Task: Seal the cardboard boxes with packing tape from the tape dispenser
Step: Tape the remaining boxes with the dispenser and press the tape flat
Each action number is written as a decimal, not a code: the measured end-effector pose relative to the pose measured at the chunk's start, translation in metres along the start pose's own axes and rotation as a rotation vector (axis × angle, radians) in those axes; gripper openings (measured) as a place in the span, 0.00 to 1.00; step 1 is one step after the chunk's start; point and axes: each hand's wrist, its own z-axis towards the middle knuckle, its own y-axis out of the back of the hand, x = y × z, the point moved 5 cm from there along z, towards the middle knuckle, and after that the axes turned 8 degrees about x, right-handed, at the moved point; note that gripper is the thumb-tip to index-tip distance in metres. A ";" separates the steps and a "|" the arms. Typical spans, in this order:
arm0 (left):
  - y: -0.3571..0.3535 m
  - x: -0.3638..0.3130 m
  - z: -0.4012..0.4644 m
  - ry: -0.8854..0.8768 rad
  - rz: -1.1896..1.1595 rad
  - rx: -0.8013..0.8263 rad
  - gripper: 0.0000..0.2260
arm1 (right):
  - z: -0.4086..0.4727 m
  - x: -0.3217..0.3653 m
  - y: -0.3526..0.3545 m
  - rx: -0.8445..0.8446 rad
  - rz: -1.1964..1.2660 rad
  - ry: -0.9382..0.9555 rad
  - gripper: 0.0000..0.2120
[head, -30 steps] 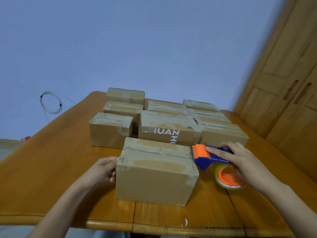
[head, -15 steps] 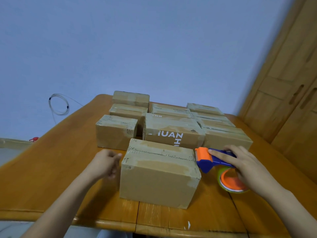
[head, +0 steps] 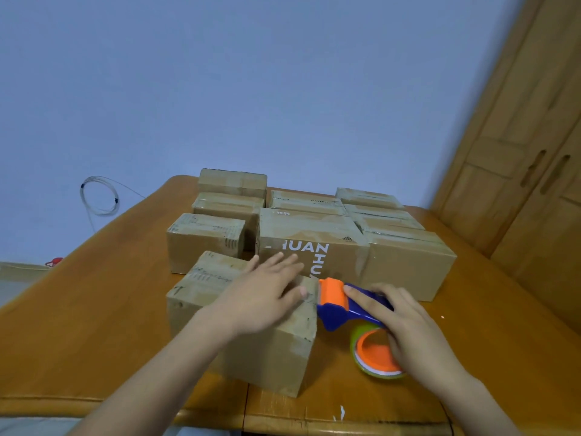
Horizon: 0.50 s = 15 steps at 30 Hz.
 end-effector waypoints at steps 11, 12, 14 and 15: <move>-0.013 0.011 0.010 0.004 0.025 0.118 0.26 | -0.024 0.011 -0.021 -0.007 0.221 -0.099 0.60; -0.014 0.012 0.011 0.005 0.020 0.127 0.26 | -0.026 0.009 -0.023 -0.009 0.200 -0.110 0.62; -0.015 0.014 0.012 0.001 0.009 0.141 0.30 | -0.029 0.007 -0.022 0.005 0.159 -0.118 0.63; -0.015 0.014 0.013 -0.003 0.005 0.144 0.32 | -0.030 0.007 -0.020 0.012 0.136 -0.119 0.64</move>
